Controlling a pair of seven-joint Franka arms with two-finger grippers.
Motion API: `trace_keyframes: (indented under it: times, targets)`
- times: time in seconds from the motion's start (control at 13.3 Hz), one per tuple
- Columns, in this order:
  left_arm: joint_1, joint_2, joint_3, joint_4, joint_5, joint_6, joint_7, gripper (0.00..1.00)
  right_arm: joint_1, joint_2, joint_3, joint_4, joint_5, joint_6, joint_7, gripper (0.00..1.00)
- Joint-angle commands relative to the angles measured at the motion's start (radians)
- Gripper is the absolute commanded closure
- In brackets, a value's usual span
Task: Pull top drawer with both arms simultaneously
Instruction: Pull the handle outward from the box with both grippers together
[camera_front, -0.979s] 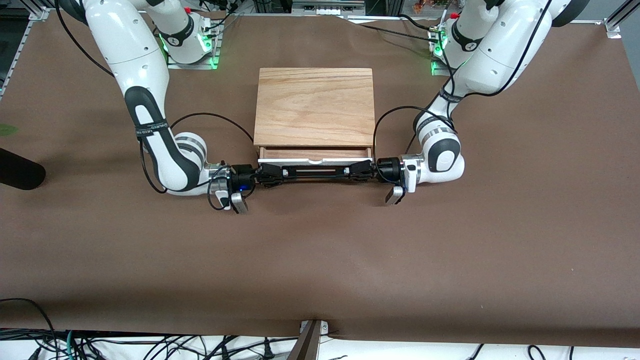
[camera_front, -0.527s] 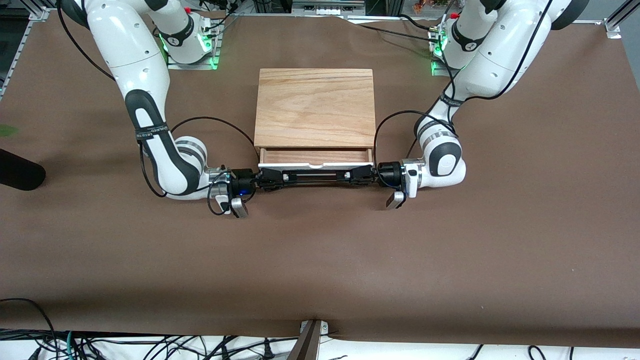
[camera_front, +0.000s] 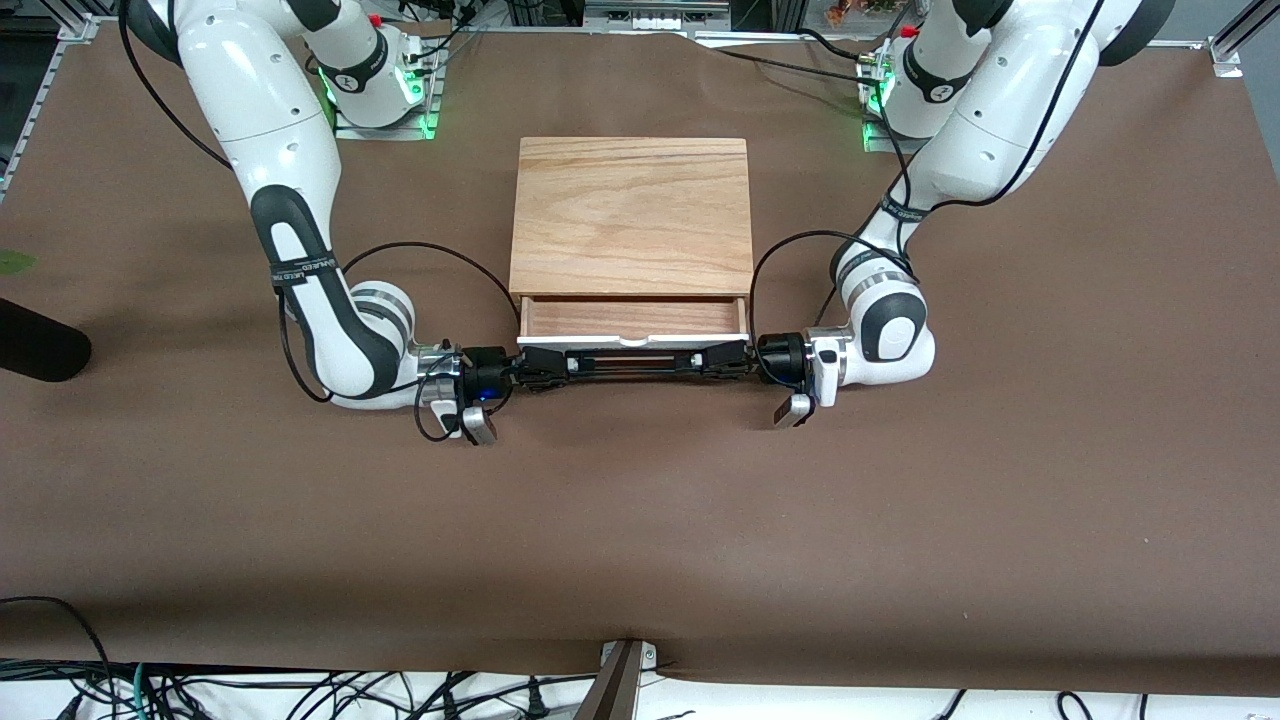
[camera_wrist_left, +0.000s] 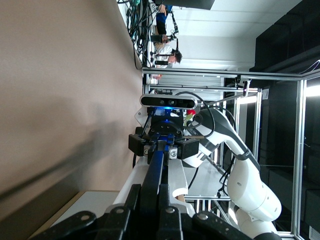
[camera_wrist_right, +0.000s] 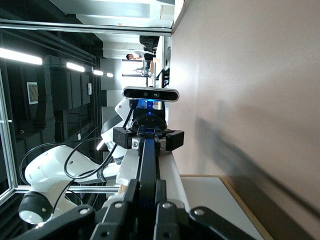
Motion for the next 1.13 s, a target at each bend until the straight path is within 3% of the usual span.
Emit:
trace_keyframes:
  times: [0.0,1.05]
  targets:
    - [0.027,0.013,0.071,0.000,0.077,-0.004,-0.082,1.00,-0.070,-0.020,0.003,0.101,0.065,-0.015,0.110,1.00]
    - [0.024,0.041,0.086,0.008,0.078,-0.008,-0.117,1.00,-0.077,-0.017,0.003,0.104,0.064,-0.019,0.110,1.00]
